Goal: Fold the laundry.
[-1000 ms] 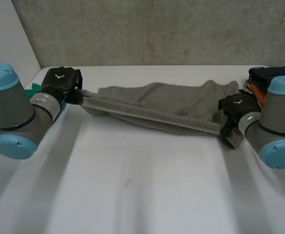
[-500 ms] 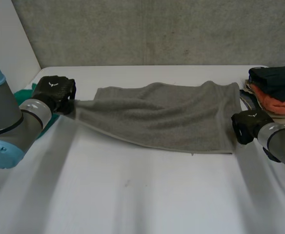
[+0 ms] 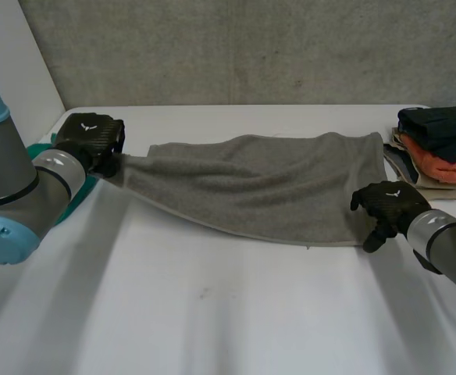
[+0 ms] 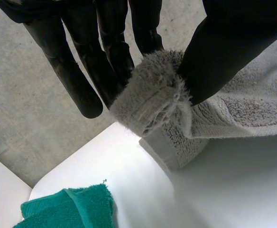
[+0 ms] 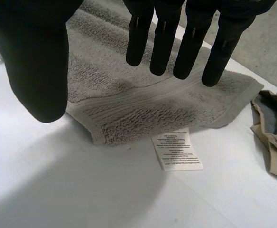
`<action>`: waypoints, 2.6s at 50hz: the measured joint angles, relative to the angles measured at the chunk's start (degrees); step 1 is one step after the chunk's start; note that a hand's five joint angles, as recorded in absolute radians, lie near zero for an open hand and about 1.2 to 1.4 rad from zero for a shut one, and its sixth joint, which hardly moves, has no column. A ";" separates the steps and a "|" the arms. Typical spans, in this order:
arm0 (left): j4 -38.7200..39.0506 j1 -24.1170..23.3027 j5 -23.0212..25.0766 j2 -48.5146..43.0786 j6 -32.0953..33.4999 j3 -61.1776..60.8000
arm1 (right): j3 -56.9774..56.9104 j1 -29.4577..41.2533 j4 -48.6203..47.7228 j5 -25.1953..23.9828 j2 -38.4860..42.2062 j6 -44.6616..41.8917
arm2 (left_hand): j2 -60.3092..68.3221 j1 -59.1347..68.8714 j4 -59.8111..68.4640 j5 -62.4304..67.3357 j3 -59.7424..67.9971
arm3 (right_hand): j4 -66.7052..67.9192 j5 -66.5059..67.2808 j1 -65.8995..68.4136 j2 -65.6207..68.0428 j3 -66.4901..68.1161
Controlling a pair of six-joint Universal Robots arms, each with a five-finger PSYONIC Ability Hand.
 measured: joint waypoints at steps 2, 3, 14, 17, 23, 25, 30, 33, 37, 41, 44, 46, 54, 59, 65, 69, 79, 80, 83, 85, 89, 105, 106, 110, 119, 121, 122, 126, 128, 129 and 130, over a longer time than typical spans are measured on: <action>-0.33 -0.26 -0.40 -0.30 -0.09 0.57 | -0.57 0.35 -0.85 0.39 1.28 -0.40 | 0.00 0.00 0.00 0.00 0.00 | 0.01 0.33 0.00 0.00 0.00; -0.51 -0.35 -0.58 -0.41 -0.13 0.80 | -0.85 0.48 -1.18 0.63 1.91 -0.66 | 0.00 0.00 0.00 0.00 0.00 | 0.10 0.45 0.00 0.00 0.02; -2.03 -0.53 -1.40 -0.77 -0.31 1.86 | -4.32 0.88 -5.67 4.60 7.34 -3.42 | 0.00 0.00 0.00 0.00 0.00 | 28.03 27.23 28.15 29.90 28.96; -2.17 -0.47 -1.44 -0.65 -0.31 1.70 | -4.43 0.76 -7.32 4.98 7.30 -3.07 | 0.00 0.00 0.00 0.00 0.00 | 37.12 34.99 32.33 37.07 36.71; -5.03 0.07 -1.71 0.88 0.70 0.04 | -1.17 -0.08 -10.49 3.77 1.49 -1.78 | 0.00 0.00 0.00 0.00 0.00 | 38.01 35.17 32.33 37.07 37.26; -8.20 0.47 -1.82 2.05 2.54 -0.98 | -0.03 -0.81 -8.76 2.66 -1.75 -3.42 | 0.00 0.00 0.00 0.00 0.00 | 38.01 35.18 32.33 37.07 37.26; -22.54 1.94 -2.24 5.05 13.12 -5.22 | 1.77 -4.16 7.57 -0.44 -8.60 -16.36 | 0.00 0.00 0.00 0.00 0.00 | 38.02 35.18 32.33 37.07 37.26; -30.22 2.77 -2.13 6.08 20.00 -8.18 | 3.07 -5.89 21.44 -0.81 -10.71 -28.34 | 0.00 0.00 0.00 0.00 0.00 | 38.05 35.19 32.33 37.07 37.37; -35.29 3.07 -1.48 6.67 25.83 -10.93 | 4.76 -6.61 32.21 -0.37 -12.50 -40.52 | 0.00 0.00 0.00 0.00 0.00 | 38.06 36.03 32.33 37.07 37.57; -36.05 2.06 -1.36 5.75 27.31 -10.82 | 5.14 -5.38 32.30 0.42 -13.11 -44.16 | 0.00 0.00 0.00 0.00 0.00 | 38.06 36.40 32.33 37.07 37.57; -34.60 1.01 -2.20 3.69 25.80 -7.76 | 4.00 -3.83 27.98 0.91 -12.04 -42.67 | 0.00 0.00 0.00 0.00 0.00 | 38.06 36.77 32.33 37.07 37.57; -33.24 0.46 -2.98 1.88 24.36 -4.66 | 2.48 -2.81 24.99 1.15 -10.52 -41.06 | 0.00 0.00 0.00 0.00 0.00 | 38.06 36.84 32.33 37.07 37.57; -25.85 -1.38 -5.97 -7.20 16.97 18.05 | -14.21 1.60 12.05 6.66 -0.94 -33.99 | 0.00 0.00 0.00 0.00 0.00 | 38.06 36.89 32.33 37.07 37.60; -15.62 -2.10 -7.55 -9.57 8.95 39.25 | -33.42 3.40 -1.60 11.04 3.26 -26.62 | 0.00 0.00 0.02 0.00 0.00 | 38.08 37.42 32.33 37.07 37.61; -1.90 -1.98 -10.18 -9.21 0.33 51.13 | -43.15 3.50 -19.41 11.53 3.19 -13.39 | 0.00 0.00 0.02 0.00 0.00 | 38.09 37.87 32.33 37.07 37.61; 2.86 -2.17 -11.30 -9.08 -3.29 53.13 | -44.44 3.36 -26.02 10.77 2.83 -7.48 | 0.00 0.00 0.02 0.00 0.00 | 38.10 37.89 32.33 37.07 37.61; 3.00 -0.47 -11.76 -9.72 -4.80 44.75 | -42.78 2.57 -24.71 6.32 4.72 -5.11 | 0.00 0.00 0.02 0.00 0.00 | 38.12 37.90 32.33 37.07 37.62; 2.92 -0.23 -11.70 -9.84 -4.76 43.25 | -42.31 2.34 -23.67 5.64 5.27 -5.25 | 0.00 0.00 0.02 0.00 0.00 | 38.13 37.90 32.33 37.07 37.62; 2.70 0.30 -11.35 -10.35 -4.58 38.25 | -40.71 1.70 -20.54 3.83 6.87 -5.62 | 0.00 0.00 0.02 0.00 0.00 | 38.13 37.90 32.33 37.07 37.62; 2.64 0.47 -10.99 -10.77 -4.46 35.15 | -39.37 1.35 -18.46 2.74 8.00 -5.96 | 0.00 0.00 0.02 0.00 0.00 | 38.14 37.90 32.33 37.07 37.62; 2.60 0.43 -9.90 -11.86 -4.12 30.04 | -36.68 0.96 -15.18 1.20 10.04 -7.13 | 0.01 0.00 0.02 0.00 0.00 | 38.16 37.90 32.33 37.07 37.62; -11.11 -2.52 -10.88 -9.85 10.78 9.40 | -20.65 0.05 5.88 1.00 8.99 -23.81 | 0.01 0.00 0.02 0.00 0.00 | 38.25 37.90 32.33 37.07 37.60; -13.26 -2.78 -11.27 -8.83 11.83 8.27 | -19.67 -0.13 7.80 1.33 7.94 -24.74 | 0.01 0.00 0.02 0.00 0.00 | 38.25 37.90 32.33 37.07 37.60; -24.25 -4.16 -12.60 -3.87 17.55 2.46 | -13.39 -1.52 18.97 3.61 1.32 -30.46 | 0.01 0.00 0.02 0.00 0.00 | 38.26 37.90 32.33 37.07 37.61; -34.30 -5.43 -12.16 5.82 25.69 -9.58 | 1.55 -5.87 32.88 2.51 -10.95 -49.49 | 0.01 0.00 0.02 0.00 0.00 | 38.27 37.90 32.33 37.07 37.60; -33.47 -5.79 -11.86 6.68 25.73 -10.08 | 2.65 -6.14 32.07 1.95 -11.42 -51.43 | 0.01 0.00 0.02 0.00 0.00 | 38.27 37.90 32.33 37.07 37.61; -32.73 -5.98 -11.74 6.91 25.60 -10.00 | 2.97 -6.16 31.21 1.72 -11.37 -51.99 | 0.01 0.00 0.02 0.00 0.00 | 38.27 37.90 32.33 37.07 37.60; -29.94 -6.16 -11.97 5.92 24.56 -7.85 | 2.28 -5.48 26.77 1.43 -9.98 -51.29 | 0.01 0.00 0.02 0.00 0.00 | 38.27 37.90 32.33 37.07 37.60; -28.72 -5.91 -12.57 4.42 23.78 -5.59 | 1.24 -4.88 23.76 1.43 -8.80 -50.02 | 0.01 0.00 0.02 0.00 0.00 | 38.27 37.91 32.33 37.07 37.60; -28.29 -5.76 -12.89 3.58 23.35 -4.32 | 0.55 -4.53 21.89 1.43 -8.09 -49.28 | 0.01 0.00 0.02 0.00 0.00 | 38.27 37.92 32.33 37.07 37.60; -27.94 -5.65 -13.14 2.87 22.99 -3.23 | 0.01 -4.27 20.45 1.42 -7.55 -48.76 | 0.01 0.00 0.02 0.00 0.00 | 38.27 37.95 32.33 37.07 37.61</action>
